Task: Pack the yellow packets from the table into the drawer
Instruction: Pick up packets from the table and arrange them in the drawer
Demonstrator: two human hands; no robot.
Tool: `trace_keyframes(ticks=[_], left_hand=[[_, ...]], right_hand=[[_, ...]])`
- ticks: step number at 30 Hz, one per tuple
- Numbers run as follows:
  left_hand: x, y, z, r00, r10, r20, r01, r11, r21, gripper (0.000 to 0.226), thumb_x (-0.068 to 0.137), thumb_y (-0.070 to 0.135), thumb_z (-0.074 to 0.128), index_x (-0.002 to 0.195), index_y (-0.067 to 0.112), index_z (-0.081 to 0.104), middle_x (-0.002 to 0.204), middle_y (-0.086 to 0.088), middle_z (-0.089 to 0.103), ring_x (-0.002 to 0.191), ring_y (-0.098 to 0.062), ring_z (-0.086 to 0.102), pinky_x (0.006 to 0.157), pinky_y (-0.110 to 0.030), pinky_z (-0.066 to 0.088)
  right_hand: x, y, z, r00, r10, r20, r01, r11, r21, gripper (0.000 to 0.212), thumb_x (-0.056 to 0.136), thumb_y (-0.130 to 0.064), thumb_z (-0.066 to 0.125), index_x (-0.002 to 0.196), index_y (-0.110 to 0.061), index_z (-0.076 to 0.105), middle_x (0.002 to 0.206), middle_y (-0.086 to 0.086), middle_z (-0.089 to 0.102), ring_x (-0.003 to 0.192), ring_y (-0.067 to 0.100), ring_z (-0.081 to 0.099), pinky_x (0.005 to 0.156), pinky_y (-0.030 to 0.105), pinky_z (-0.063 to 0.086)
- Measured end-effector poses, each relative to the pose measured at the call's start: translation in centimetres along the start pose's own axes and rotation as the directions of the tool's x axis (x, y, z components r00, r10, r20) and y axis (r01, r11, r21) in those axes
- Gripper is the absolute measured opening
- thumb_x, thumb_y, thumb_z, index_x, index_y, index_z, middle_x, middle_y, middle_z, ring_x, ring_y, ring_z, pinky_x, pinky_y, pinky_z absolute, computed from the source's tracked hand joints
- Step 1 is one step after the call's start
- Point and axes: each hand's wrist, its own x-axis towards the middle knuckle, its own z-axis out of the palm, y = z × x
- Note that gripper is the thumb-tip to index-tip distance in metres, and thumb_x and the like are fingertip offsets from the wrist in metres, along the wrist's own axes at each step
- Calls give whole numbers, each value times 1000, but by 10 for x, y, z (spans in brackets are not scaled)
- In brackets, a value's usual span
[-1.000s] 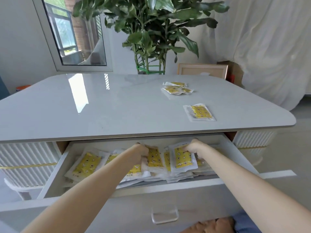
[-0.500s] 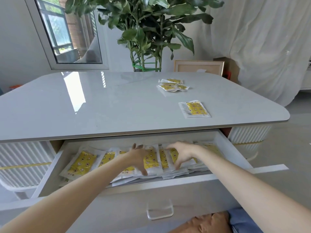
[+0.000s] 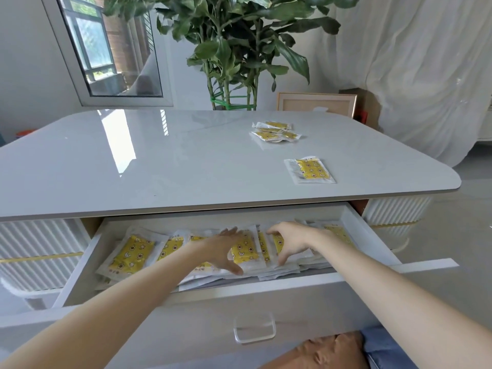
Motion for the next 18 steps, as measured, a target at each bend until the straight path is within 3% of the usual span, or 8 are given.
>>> trace_keyframes(ticks=[4,7,13,18], left_hand=[[-19,-23,-1,989,-143,33,140,986,88,110,81,51,64,150,7,-10,156,-12,-20,145,-30,-16,119,-43,0],[-27,-43,5,967,-235,98,220,965,144,117,79,57,62,147,9,-19,155,-12,-25,144,-30,-19,119,-48,1],[-22,-52,11,970,-198,139,169,966,197,112,83,62,52,146,10,-24,153,-9,-30,145,-27,-18,120,-48,5],[-15,-48,14,978,-164,132,140,974,177,112,83,64,50,145,10,-25,153,-9,-30,145,-27,-18,120,-45,2]], right_hand=[[4,-22,3,997,-64,-34,65,998,23,91,74,-25,80,150,-27,28,151,0,38,135,22,41,108,37,39],[10,-43,13,989,-144,27,145,989,-13,84,80,-25,74,150,-33,26,155,-2,33,128,25,51,106,38,41],[14,-55,24,972,-177,157,208,954,-215,80,91,-17,60,150,-41,14,161,-4,-4,145,27,23,113,38,33],[13,-53,22,979,-153,135,180,959,-218,78,91,-15,61,150,-41,17,161,0,4,134,28,42,107,40,41]])
